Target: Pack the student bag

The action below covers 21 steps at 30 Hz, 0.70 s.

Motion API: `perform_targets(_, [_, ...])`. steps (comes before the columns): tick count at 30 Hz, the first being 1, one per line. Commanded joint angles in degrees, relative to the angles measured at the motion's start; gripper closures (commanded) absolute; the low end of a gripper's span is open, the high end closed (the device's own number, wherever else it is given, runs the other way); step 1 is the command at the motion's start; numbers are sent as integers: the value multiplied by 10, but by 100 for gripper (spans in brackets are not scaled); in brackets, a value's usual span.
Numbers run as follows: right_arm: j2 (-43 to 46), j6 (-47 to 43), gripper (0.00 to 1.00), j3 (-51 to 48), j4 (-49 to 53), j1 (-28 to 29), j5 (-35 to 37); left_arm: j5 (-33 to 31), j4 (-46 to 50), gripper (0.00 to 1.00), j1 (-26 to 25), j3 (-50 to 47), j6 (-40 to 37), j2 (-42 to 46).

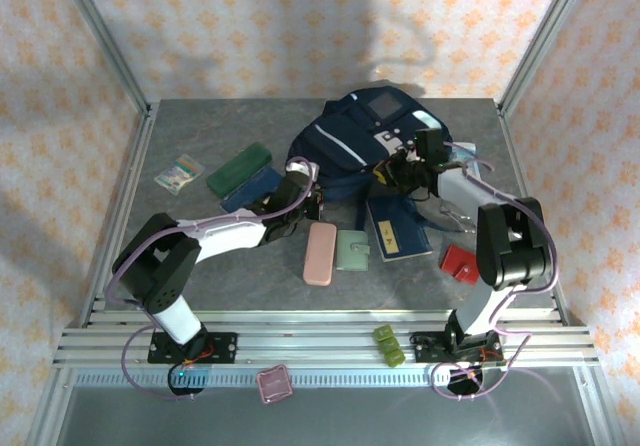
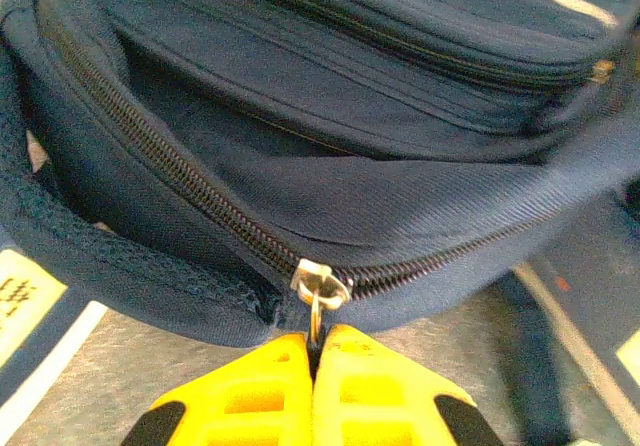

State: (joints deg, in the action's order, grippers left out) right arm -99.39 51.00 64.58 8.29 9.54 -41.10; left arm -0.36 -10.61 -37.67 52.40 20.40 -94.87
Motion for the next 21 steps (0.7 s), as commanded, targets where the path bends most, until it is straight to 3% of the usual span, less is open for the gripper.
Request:
perform_targets(1, [-40, -55, 84, 70, 7, -25, 79, -6, 37, 100, -25, 32, -7, -7])
perform_targets(3, [-49, -54, 60, 77, 15, -25, 76, 4, 33, 100, -35, 49, 0, -27])
perform_targets(6, [-24, -47, 47, 47, 17, -18, 79, 17, 22, 100, -41, 60, 6, -45])
perform_targets(15, [107, 27, 36, -120, -46, 60, 60, 43, 39, 100, -53, 77, -5, -64])
perform_targets(21, [92, 92, 34, -149, -129, 105, 44, 49, 48, 100, -62, 79, -10, -67])
